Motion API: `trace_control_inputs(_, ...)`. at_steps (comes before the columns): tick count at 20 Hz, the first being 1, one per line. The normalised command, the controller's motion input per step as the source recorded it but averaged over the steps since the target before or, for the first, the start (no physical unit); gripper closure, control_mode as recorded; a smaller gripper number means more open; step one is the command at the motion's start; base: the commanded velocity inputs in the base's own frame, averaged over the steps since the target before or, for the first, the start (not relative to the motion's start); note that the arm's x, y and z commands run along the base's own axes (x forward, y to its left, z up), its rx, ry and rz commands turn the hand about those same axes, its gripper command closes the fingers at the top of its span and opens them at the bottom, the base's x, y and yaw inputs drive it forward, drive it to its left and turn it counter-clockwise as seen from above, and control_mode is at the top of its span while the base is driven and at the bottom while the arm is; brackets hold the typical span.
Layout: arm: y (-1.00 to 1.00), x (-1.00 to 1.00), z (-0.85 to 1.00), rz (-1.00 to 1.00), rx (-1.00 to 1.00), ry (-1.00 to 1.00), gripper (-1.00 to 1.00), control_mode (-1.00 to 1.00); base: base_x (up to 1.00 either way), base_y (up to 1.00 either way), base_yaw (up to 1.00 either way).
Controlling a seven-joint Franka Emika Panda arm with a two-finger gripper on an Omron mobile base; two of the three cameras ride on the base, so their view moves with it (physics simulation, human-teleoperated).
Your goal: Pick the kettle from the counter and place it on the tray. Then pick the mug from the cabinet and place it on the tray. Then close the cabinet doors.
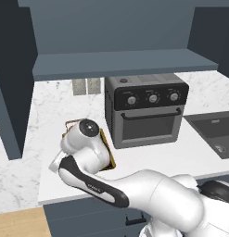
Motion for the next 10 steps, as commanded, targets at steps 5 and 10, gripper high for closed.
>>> trace_control_inputs(5, 0.03, -0.09, 0.02, 0.00, -0.01, -0.28, 1.00, -1.00, 0.00, 0.00, 0.00)
trace_control_inputs(10, 0.00, 0.00, 0.02, 0.00, -0.07, -0.34, 1.00, -1.00, 0.00, 0.00, 0.00)
